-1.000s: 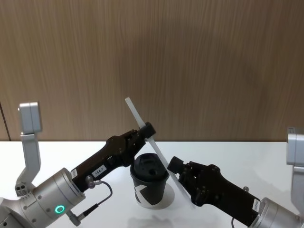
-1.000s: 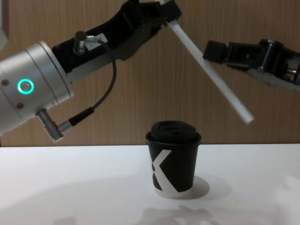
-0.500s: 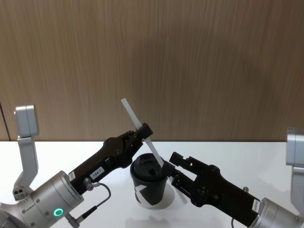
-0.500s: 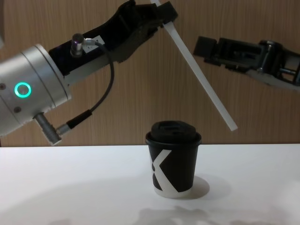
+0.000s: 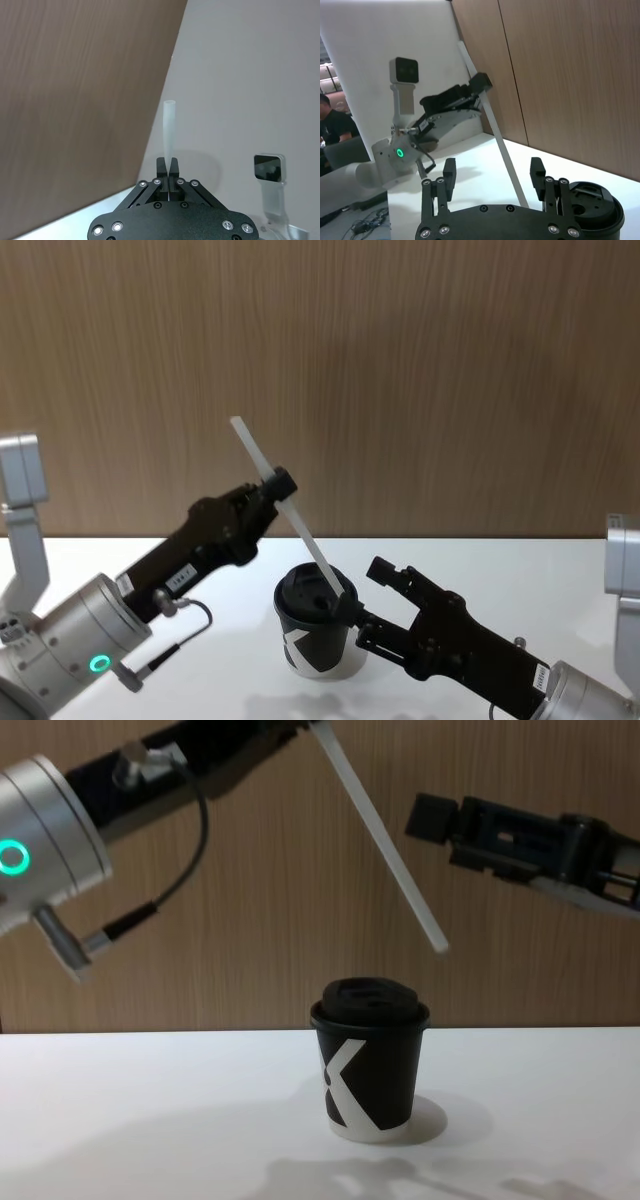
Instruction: Pick up the straw with one hand, pass it to the other hand, and insert it into the cup.
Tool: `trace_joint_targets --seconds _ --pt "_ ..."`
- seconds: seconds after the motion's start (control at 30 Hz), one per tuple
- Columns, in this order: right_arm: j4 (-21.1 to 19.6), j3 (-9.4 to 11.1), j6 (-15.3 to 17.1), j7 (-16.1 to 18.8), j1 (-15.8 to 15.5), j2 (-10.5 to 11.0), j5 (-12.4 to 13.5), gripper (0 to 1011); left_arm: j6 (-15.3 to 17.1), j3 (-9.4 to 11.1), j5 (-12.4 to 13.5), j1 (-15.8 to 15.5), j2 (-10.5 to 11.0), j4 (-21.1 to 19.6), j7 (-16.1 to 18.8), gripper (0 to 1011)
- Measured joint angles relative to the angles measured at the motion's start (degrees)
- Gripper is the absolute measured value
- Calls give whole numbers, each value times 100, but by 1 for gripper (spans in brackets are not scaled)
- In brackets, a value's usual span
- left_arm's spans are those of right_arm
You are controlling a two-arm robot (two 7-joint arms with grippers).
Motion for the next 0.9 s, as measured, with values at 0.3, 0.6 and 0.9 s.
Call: trace_joint_targets --seconds 0.3,0.6,0.9 --pt "-18 -14 -52 -26 -52 43 35 1001 -91 -144 207 -78 271 -241 188 8" --pt "-31 -42 -100 -50 -111 94 57 1001 -125 -225 406 -182 519 -379 311 8" --pt "-39 -60 -124 -68 -142 122 68 1001 -89 -194 656 -344 627 -336 388 8"
